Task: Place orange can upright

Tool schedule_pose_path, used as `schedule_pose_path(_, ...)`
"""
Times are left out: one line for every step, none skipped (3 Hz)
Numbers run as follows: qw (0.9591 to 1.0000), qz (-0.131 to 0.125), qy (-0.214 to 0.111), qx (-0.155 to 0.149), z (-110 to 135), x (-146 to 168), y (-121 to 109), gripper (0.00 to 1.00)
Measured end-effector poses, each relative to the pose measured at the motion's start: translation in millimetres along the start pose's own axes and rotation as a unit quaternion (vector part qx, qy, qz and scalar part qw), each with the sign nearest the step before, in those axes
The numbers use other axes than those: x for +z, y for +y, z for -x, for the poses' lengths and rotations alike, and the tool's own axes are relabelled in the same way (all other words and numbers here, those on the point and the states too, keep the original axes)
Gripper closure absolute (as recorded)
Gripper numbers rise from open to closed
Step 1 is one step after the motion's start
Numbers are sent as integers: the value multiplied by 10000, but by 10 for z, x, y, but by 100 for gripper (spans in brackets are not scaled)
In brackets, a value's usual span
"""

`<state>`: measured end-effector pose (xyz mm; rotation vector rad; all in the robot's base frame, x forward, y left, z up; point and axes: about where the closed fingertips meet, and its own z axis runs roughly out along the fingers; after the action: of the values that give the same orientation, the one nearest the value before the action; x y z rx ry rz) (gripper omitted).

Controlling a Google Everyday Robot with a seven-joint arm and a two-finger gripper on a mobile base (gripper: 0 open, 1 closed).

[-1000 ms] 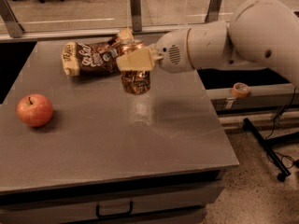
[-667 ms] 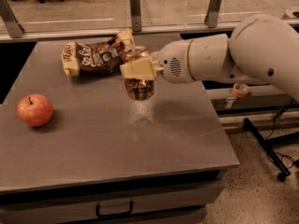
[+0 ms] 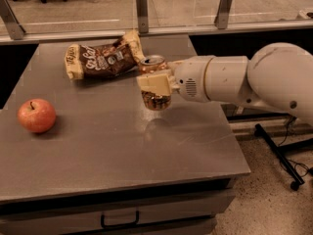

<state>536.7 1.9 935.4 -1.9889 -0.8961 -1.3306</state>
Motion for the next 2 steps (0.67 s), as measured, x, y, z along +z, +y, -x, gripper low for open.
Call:
schedule_pose_path(9998, 111, 182, -53, 112, -93, 44, 100)
schedule_pose_path(9994, 195, 260, -70, 262, -181, 80, 100)
